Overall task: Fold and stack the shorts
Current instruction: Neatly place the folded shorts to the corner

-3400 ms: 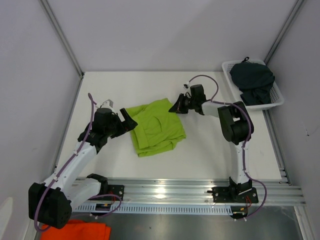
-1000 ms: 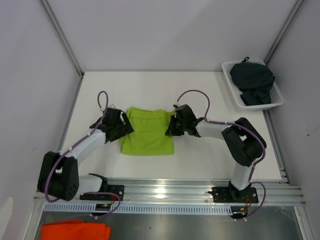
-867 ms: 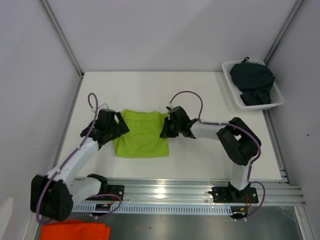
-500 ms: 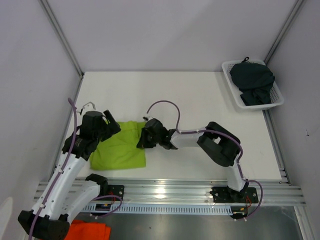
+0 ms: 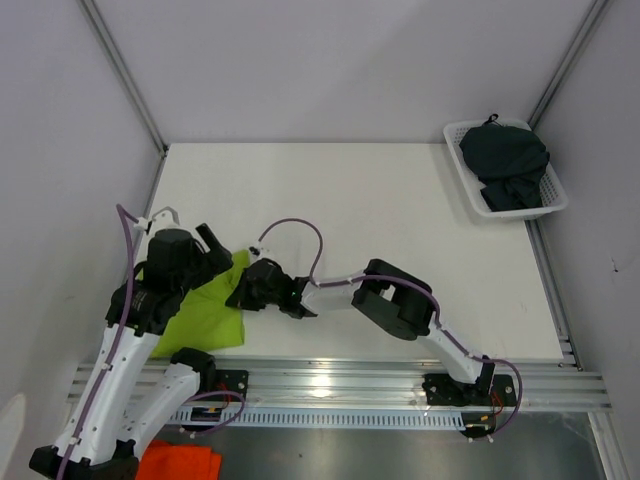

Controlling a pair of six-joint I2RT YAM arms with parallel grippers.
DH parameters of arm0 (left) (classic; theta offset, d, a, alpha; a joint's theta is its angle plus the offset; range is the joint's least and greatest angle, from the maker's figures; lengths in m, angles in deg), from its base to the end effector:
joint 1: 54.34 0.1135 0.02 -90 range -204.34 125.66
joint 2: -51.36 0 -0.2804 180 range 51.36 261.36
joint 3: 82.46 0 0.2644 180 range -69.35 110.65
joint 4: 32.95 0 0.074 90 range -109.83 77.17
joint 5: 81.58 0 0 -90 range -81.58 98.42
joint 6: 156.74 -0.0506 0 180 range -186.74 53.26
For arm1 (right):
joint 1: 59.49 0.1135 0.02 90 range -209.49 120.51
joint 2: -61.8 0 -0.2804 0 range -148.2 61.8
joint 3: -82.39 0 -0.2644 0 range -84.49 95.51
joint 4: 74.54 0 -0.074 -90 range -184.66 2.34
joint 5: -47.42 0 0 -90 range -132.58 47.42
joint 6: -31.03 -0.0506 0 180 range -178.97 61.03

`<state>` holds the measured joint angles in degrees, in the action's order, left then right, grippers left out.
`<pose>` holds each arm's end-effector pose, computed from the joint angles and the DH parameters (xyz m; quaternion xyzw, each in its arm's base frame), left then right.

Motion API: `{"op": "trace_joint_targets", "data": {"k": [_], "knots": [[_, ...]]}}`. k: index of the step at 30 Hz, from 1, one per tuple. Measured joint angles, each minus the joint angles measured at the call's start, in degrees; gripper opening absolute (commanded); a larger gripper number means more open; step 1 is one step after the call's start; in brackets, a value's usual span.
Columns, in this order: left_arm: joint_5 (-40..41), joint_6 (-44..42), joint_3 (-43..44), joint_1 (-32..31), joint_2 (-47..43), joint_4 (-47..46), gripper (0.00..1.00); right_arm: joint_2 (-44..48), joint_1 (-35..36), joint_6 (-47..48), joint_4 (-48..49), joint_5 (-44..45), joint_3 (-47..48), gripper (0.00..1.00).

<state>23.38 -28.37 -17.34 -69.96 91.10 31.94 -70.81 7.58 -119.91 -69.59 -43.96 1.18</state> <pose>0.1365 -0.0246 0.3279 -0.2313 0.8682 -0.0870 0.4302 0.2087 0.4965 0.1126 -0.0522 0.8594 0.4616 0.2135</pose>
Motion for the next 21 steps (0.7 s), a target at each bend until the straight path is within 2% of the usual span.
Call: {"op": "trace_joint_targets", "data": {"k": [1, 4, 6, 8, 13, 21], "knots": [[0.15, -0.26, 0.55, 0.00, -0.02, 0.11, 0.93, -0.24, 0.22, -0.59, 0.26, 0.63, 0.26, 0.18], [0.50, -0.98, 1.18, 0.00, -0.24, 0.37, 0.93, -0.24, 0.68, -1.42, 1.05, 3.10, -0.15, 0.18], [0.48, -1.20, 1.20, 0.00, -0.48, 0.61, 0.93, 0.17, 0.83, -1.60, 2.43, 4.72, -1.66, 0.13], [0.35, -1.36, 1.20, 0.00, -0.52, 0.83, 0.93, 0.72, 0.87, -1.79, 3.02, 5.55, -2.67, 0.00], [-0.11, -1.36, 1.20, 0.00, -0.50, 0.90, 0.93, 1.46, 0.26, -2.64, 4.04, 6.32, -4.22, 0.00], [-0.09, -1.46, 1.20, 0.00, -0.50, 0.92, 0.93, 5.66, 0.83, -6.64, 7.93, 12.44, -12.50, 0.00]]}}
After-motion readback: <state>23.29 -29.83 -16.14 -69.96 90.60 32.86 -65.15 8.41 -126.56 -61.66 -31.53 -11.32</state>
